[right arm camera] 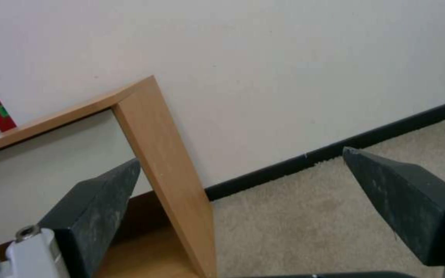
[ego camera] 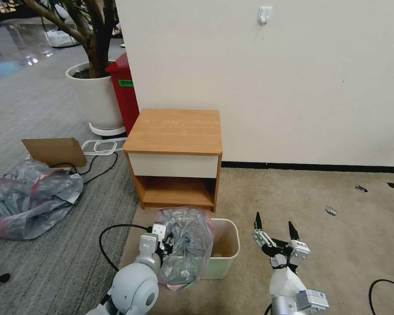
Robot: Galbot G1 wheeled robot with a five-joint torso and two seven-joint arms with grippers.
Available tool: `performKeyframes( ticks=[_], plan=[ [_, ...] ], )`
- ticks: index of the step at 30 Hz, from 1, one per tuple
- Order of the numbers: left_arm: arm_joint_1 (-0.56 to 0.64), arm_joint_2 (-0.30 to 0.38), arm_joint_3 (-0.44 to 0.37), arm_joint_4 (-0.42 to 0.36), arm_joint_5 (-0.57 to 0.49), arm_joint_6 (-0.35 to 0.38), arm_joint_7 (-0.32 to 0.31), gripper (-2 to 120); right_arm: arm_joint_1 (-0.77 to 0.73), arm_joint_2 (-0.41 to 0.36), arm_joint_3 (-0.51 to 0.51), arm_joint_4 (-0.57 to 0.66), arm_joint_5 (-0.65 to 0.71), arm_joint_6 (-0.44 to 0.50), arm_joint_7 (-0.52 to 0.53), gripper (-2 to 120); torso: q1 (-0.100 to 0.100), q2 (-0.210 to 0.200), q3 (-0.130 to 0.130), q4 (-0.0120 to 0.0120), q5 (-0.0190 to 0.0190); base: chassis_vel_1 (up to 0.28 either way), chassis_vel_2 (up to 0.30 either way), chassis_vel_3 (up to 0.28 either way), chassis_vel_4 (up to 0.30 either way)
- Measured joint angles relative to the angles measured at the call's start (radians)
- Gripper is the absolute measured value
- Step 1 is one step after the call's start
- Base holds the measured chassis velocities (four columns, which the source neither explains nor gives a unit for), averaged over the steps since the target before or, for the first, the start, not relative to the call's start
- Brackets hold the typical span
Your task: Pick up the garbage bag from the table and place it over the trash can.
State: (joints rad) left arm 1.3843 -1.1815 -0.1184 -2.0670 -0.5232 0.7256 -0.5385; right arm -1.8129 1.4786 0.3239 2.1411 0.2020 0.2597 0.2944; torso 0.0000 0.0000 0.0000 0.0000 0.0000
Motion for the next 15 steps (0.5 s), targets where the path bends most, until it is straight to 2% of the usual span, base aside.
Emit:
performKeyframes(
  ticks=[4, 5, 7, 11, 12, 13, 14, 15],
  plan=[
    [0.002, -0.006, 0.001, 0.001, -0.002, 0.003, -0.01, 15, 0.0, -0.001, 0.0, 0.003, 0.0, 0.0, 0.001, 100, 0.0, 0.0, 0.0, 0.0, 0.0001, 0.0, 0.0, 0.0, 0.0],
    [0.003, -0.011, 0.001, 0.003, -0.002, -0.007, -0.013, 9, 0.001, -0.001, 0.0, 0.008, 0.001, 0.0, 0.002, 100, 0.0, 0.0, 0.0, 0.0, -0.0002, 0.0, 0.0, 0.0, 0.0],
    [0.005, -0.015, 0.001, 0.007, -0.002, -0.029, -0.018, 7, 0.002, -0.001, -0.001, 0.011, 0.0, 0.0, 0.002, 100, 0.0, 0.0, 0.0, -0.0001, -0.0002, 0.0, 0.0, 0.0, 0.0],
    [0.025, -0.02, -0.003, 0.011, 0.021, -0.151, -0.016, 7, 0.007, -0.005, -0.009, 0.023, -0.053, 0.006, -0.003, 100, 0.0, 0.0, 0.0, -0.0001, -0.0001, 0.0, 0.0, 0.0, 0.0],
    [0.025, -0.02, -0.003, 0.011, 0.021, -0.151, -0.016, 7, 0.007, -0.005, -0.009, 0.023, -0.053, 0.006, -0.003, 100, 0.0, 0.0, 0.0, -0.0001, -0.0001, 0.0, 0.0, 0.0, 0.0],
    [0.051, -0.017, -0.015, -0.004, 0.054, -0.229, 0.011, 5, 0.01, -0.012, -0.022, 0.042, -0.066, 0.001, -0.011, 100, 0.0, 0.0, 0.0, -0.0001, -0.0001, 0.0, 0.0, 0.0, 0.0],
    [0.065, -0.015, -0.023, -0.014, 0.072, -0.259, 0.029, 5, 0.012, -0.016, -0.031, 0.053, -0.069, -0.005, -0.018, 100, 0.0, 0.0, 0.0, 0.0, 0.0, 0.0, 0.0, 0.0, 0.0],
    [0.065, -0.015, -0.023, -0.014, 0.072, -0.259, 0.029, 5, 0.012, -0.016, -0.031, 0.053, -0.069, -0.005, -0.018, 100, 0.0, 0.0, 0.0, 0.0, 0.0, 0.0, 0.0, 0.0, 0.0]
  ],
)
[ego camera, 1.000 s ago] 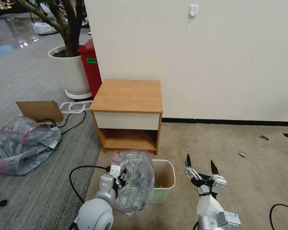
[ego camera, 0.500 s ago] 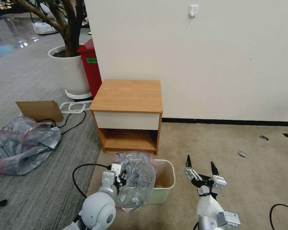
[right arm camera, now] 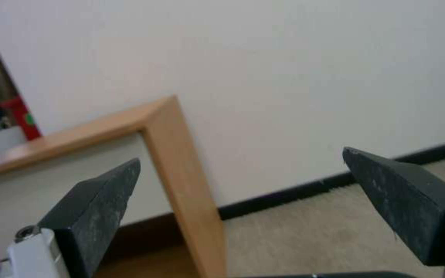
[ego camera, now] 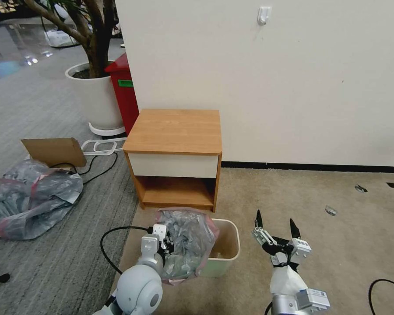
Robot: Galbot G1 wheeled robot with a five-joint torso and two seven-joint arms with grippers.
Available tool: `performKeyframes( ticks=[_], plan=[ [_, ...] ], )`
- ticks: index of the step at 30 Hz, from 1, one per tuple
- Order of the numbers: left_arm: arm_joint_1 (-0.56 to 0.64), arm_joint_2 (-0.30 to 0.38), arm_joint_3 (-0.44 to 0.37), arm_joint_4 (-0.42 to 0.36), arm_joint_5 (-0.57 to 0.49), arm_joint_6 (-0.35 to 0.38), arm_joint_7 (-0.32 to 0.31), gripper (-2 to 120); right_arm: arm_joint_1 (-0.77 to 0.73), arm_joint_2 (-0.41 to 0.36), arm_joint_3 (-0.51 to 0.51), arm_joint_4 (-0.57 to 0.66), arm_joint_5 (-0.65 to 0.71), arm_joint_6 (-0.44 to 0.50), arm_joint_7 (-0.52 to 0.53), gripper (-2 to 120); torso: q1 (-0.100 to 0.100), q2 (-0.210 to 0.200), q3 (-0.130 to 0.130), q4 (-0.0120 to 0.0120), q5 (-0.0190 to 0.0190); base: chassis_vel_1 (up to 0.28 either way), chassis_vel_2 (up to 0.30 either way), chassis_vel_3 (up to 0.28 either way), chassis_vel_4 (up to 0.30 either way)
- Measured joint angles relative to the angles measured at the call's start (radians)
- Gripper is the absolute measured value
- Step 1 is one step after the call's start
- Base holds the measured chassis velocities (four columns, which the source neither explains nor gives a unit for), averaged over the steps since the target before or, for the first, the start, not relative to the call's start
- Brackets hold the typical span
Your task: Pick up the garbage bag from the table and place it over the trash can.
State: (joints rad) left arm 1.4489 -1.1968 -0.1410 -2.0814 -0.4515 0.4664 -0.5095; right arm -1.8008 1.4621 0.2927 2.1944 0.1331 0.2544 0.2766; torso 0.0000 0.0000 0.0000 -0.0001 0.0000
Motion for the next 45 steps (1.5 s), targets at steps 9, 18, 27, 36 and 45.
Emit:
performKeyframes(
  ticks=[9, 18, 27, 36, 45],
  plan=[
    [0.134, 0.031, -0.119, -0.136, 0.123, -0.162, 0.133, 5, 0.0, -0.054, -0.083, 0.052, -0.052, -0.037, -0.179, 100, 0.0, 0.0, 0.0, 0.0002, 0.0, 0.0, 0.0, 0.0, 0.0],
    [0.197, 0.051, -0.202, -0.218, 0.204, -0.268, 0.253, 5, 0.11, -0.092, -0.164, 0.069, -0.052, -0.182, -0.32, 99, 0.0, 0.0, 0.0, 0.0, -0.0001, 0.0, 0.0, 0.0, 0.0],
    [0.221, 0.036, -0.219, -0.223, 0.218, -0.339, 0.303, 5, 0.224, -0.066, -0.193, 0.036, -0.048, -0.238, -0.294, 84, 0.0, 0.0, 0.0, 0.0001, -0.0001, 0.0, 0.0, 0.0, 0.0],
    [0.235, 0.027, -0.233, -0.241, 0.214, -0.346, 0.307, 5, 0.247, -0.073, -0.19, 0.014, -0.045, -0.234, -0.279, 51, 0.0, 0.0, 0.0, 0.0001, -0.0001, 0.0, 0.0, 0.0, 0.0],
    [0.244, 0.015, -0.234, -0.246, 0.212, -0.345, 0.307, 5, 0.254, -0.078, -0.19, 0.011, -0.043, -0.223, -0.276, 19, 0.0, 0.0, 0.0, 0.0001, 0.0, 0.0, 0.0, 0.0, 0.0]
  ],
)
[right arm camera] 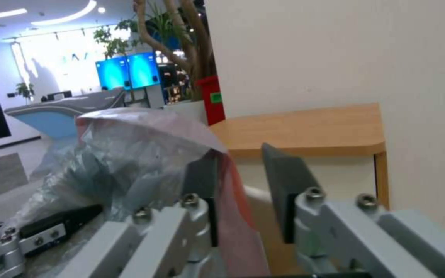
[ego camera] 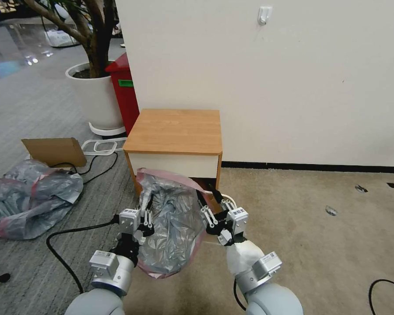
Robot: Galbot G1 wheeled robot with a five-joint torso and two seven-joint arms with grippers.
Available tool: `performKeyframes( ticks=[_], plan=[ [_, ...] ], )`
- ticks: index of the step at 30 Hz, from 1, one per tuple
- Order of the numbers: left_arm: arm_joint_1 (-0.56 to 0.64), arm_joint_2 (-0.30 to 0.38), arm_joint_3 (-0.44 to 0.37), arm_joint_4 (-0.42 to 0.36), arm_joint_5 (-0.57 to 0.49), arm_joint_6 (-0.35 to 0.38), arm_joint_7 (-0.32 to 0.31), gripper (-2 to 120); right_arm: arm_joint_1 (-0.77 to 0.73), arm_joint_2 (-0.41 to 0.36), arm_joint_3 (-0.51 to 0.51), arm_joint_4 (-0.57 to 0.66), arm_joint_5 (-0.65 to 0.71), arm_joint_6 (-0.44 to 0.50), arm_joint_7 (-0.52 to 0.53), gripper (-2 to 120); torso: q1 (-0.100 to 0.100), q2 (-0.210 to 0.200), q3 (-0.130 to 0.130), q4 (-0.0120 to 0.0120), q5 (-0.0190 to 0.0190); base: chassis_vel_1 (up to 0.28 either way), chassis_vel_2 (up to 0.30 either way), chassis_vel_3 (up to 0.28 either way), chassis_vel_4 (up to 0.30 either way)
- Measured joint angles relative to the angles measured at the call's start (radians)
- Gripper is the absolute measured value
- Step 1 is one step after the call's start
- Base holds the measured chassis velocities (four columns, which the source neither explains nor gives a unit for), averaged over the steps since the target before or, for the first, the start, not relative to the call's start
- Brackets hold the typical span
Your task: Pick up the garbage bag from the table and place it over the trash can.
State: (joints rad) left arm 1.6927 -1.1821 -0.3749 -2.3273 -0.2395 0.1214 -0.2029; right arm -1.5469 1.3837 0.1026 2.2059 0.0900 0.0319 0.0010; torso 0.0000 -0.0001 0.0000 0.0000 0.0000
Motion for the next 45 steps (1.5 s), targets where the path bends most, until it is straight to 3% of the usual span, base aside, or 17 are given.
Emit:
performKeyframes(
  ticks=[6, 15, 19, 25, 35, 40, 42, 45],
  plan=[
    [-0.002, 0.003, 0.001, -0.002, -0.008, 0.004, -0.002, 5, 0.057, -0.018, 0.025, -0.024, 0.03, -0.003, -0.002, 0, 0.0, 0.0, 0.0, -0.0001, 0.0001, 0.0, 0.0, 0.0, 0.0],
    [-0.034, 0.038, 0.003, 0.005, -0.056, 0.026, -0.007, 5, 0.204, -0.083, 0.062, -0.043, 0.142, -0.053, 0.005, 0, 0.0, 0.0, 0.0, 0.0, 0.0001, 0.0, 0.0, 0.0, 0.0],
    [-0.047, 0.049, 0.006, 0.004, -0.081, 0.039, -0.007, 5, 0.276, -0.142, 0.085, -0.037, 0.239, -0.121, 0.037, 0, 0.0, 0.0, 0.0, 0.0, 0.0001, 0.0, 0.0, 0.0, 0.0],
    [-0.042, 0.035, 0.008, 0.002, -0.106, 0.043, -0.008, 5, 0.293, -0.187, 0.11, -0.033, 0.283, -0.184, 0.05, 0, 0.0, 0.0, 0.0, 0.0, 0.0002, 0.0, 0.0, 0.0, 0.0],
    [-0.038, 0.0, -0.03, -0.009, -0.314, 0.094, -0.012, 5, 0.28, -0.263, 0.165, 0.025, 0.449, -0.408, 0.122, 0, 0.0, 0.0, 0.0, 0.0, 0.0, 0.0, 0.0, 0.0, 0.0],
    [-0.037, -0.009, -0.035, -0.006, -0.32, 0.097, -0.013, 5, 0.269, -0.263, 0.178, 0.068, 0.513, -0.417, 0.15, 0, 0.0, 0.0, 0.0, 0.0, 0.0, 0.0, 0.0, 0.0, 0.0],
    [-0.037, -0.01, -0.034, -0.004, -0.317, 0.097, -0.013, 5, 0.264, -0.261, 0.178, 0.087, 0.525, -0.417, 0.163, 2, 0.0, 0.0, 0.0, 0.0, 0.0, 0.0, 0.0, 0.0, 0.0],
    [-0.038, -0.01, -0.034, 0.006, -0.285, 0.096, -0.013, 5, 0.247, -0.251, 0.179, 0.147, 0.566, -0.426, 0.178, 15, 0.0, 0.0, 0.0, 0.0, 0.0, 0.0, 0.0, 0.0, 0.0]
  ],
)
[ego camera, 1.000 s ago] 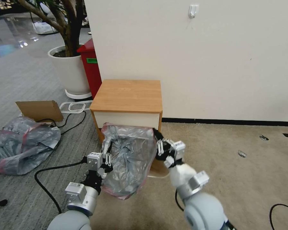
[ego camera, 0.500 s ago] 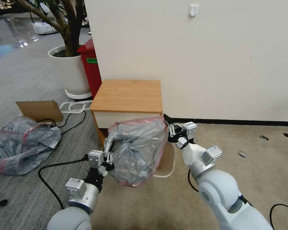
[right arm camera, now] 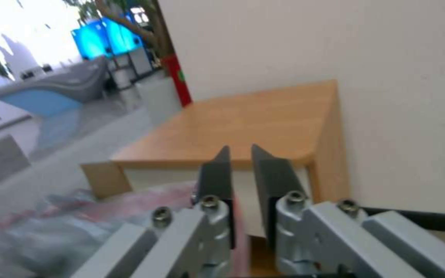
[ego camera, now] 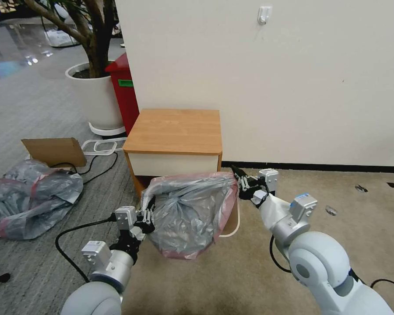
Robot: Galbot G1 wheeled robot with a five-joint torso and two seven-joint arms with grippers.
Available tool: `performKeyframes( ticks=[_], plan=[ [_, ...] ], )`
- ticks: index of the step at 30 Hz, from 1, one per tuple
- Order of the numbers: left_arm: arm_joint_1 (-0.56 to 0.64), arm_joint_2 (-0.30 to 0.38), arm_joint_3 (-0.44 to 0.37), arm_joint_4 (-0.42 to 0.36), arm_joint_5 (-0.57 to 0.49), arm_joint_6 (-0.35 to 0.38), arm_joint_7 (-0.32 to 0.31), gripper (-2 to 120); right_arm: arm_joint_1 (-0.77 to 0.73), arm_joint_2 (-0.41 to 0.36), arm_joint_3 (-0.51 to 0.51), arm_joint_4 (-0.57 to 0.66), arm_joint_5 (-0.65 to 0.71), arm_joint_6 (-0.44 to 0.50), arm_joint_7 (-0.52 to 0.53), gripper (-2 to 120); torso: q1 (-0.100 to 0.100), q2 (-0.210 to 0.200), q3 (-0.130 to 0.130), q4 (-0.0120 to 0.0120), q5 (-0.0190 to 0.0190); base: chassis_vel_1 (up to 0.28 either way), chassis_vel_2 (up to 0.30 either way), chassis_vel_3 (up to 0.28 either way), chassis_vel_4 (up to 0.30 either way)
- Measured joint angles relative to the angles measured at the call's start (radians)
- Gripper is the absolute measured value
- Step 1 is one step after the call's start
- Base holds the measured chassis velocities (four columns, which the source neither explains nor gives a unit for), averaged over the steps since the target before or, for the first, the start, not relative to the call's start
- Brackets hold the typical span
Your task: Pick up the garbage bag from the table and place it over the trash can.
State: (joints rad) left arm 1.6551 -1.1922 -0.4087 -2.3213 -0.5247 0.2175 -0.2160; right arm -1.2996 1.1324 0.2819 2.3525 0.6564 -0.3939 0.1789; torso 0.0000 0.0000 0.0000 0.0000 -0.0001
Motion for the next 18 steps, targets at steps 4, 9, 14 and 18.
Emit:
performKeyframes(
  ticks=[4, 9, 14, 18],
  plan=[
    [-0.004, 0.002, -0.001, 0.01, 0.016, -0.005, 0.0, 5, -0.02, 0.01, -0.016, 0.065, 0.067, -0.018, 0.052, 30, 0.0, 0.0, 0.0, 0.0001, 0.0, 0.0, 0.0, 0.0, 0.0],
    [-0.018, -0.009, -0.012, 0.021, -0.023, -0.006, -0.033, 5, -0.095, 0.024, -0.028, 0.146, 0.115, -0.039, 0.101, 50, 0.0, 0.0, 0.0, 0.0, -0.0001, 0.0, 0.0, 0.0, 0.0],
    [-0.03, -0.024, -0.024, 0.037, -0.075, -0.006, -0.064, 5, -0.161, 0.027, -0.052, 0.154, 0.115, -0.064, 0.091, 64, 0.0, 0.0, 0.0, 0.0001, 0.0, 0.0, 0.0, 0.0, 0.0],
    [-0.055, -0.033, -0.044, 0.041, -0.145, -0.006, -0.108, 5, -0.232, 0.022, -0.07, 0.154, 0.106, -0.09, 0.029, 80, 0.0, 0.0, 0.0, 0.0, -0.0001, 0.0, 0.0, 0.0, 0.0]
  ],
)
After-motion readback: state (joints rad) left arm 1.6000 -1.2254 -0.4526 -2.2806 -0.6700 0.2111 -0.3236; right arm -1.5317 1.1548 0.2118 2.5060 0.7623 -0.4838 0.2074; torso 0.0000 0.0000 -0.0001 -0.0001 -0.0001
